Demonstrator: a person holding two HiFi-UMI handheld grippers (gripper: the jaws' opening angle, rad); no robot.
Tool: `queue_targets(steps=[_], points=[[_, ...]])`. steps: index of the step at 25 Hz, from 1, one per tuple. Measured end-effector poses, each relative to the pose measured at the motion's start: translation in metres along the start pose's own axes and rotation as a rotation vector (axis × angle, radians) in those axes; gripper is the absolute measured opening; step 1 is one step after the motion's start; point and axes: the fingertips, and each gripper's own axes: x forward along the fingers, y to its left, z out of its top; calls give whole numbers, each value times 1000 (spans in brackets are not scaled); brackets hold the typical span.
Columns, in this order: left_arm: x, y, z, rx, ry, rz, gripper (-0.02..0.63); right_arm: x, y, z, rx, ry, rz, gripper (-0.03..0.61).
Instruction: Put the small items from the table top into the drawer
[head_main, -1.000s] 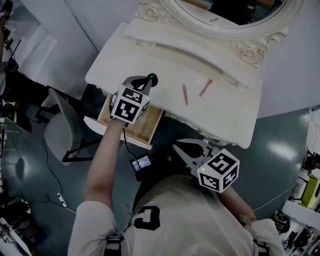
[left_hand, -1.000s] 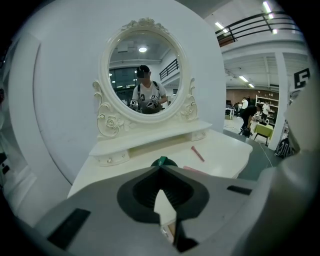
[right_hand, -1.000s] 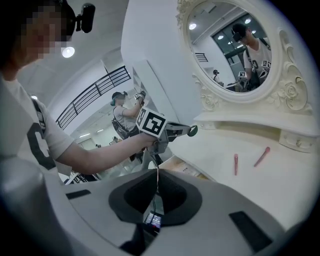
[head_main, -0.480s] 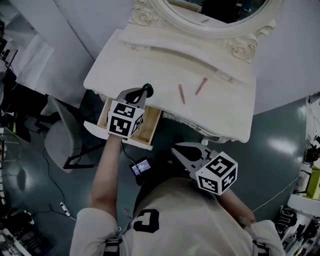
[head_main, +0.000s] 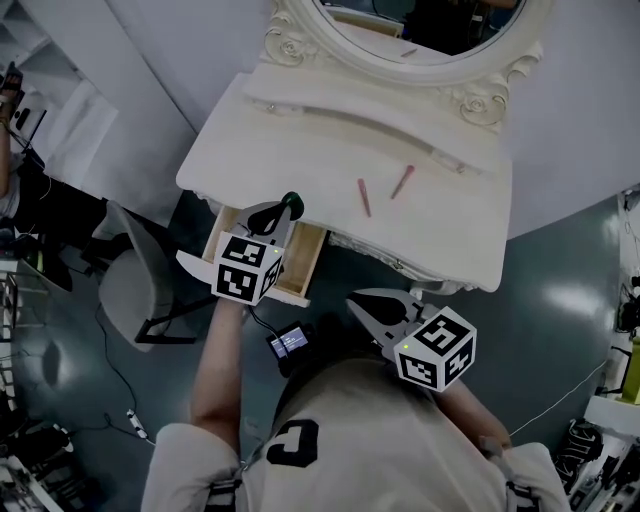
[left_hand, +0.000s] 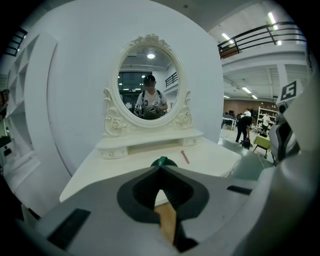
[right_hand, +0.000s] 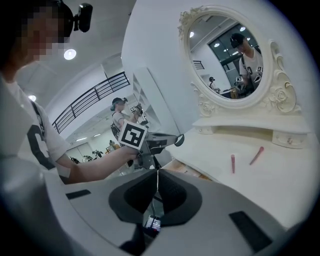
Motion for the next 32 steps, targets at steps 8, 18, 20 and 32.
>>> queue_targets(steps=[8,18,20,32], points=[[-21,-7,-1,-7,11,61,57,-16,-9,12,-34,-14,23,29],[-40,-21,-24,-1,80,141,56,-37,-16,13,-57,-35,66,28],[-41,-24,-33,10,111,165,57,-41,-16,11,-52,-40,78,28],[-13,-30,-89,67,294,196,57,-49,0,-25,6,-2,188,28]])
